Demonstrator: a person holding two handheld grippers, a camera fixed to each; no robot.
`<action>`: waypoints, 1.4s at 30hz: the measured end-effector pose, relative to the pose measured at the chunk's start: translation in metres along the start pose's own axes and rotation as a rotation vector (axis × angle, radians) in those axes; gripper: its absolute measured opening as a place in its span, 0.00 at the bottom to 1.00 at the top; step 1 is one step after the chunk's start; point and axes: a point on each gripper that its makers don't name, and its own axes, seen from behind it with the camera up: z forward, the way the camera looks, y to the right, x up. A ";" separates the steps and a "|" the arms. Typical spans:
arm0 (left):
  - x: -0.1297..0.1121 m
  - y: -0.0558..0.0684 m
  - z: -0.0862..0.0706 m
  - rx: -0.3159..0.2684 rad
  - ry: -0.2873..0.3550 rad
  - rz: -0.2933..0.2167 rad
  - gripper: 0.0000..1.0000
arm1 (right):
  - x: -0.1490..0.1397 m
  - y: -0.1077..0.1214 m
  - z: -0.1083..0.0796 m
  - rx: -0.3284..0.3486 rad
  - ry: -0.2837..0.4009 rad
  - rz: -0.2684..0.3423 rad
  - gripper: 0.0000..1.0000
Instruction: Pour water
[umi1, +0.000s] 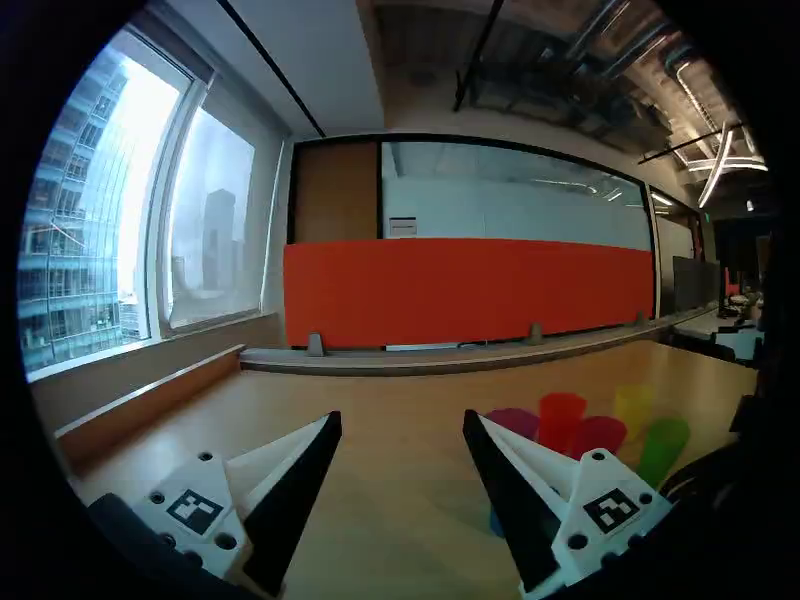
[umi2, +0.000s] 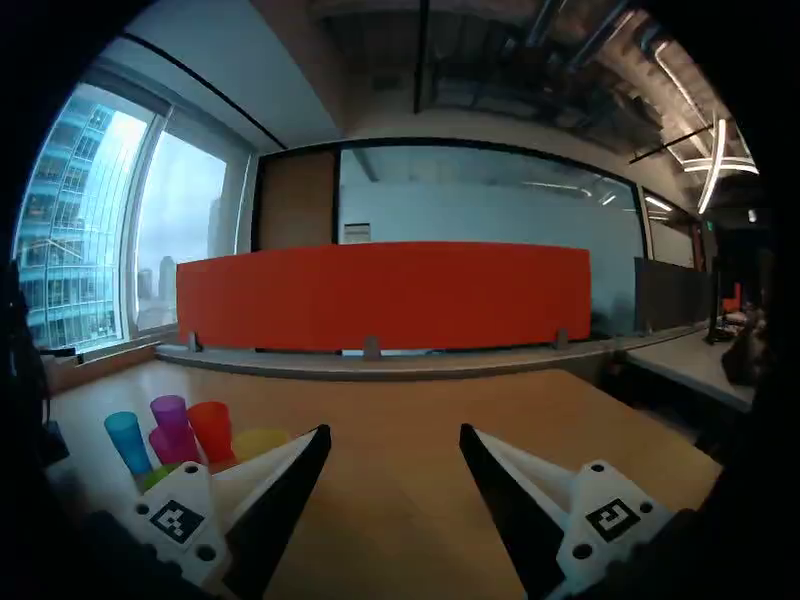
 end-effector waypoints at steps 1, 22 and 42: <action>0.002 0.001 0.001 -0.001 -0.002 0.000 0.90 | 0.004 -0.001 0.000 0.006 -0.006 0.001 1.00; 0.102 -0.001 0.007 -0.052 0.008 -0.014 0.90 | 0.088 -0.018 0.006 0.098 -0.037 0.025 1.00; 0.136 0.017 0.016 -0.159 -0.007 0.017 0.90 | 0.109 -0.029 0.009 0.175 -0.051 0.004 1.00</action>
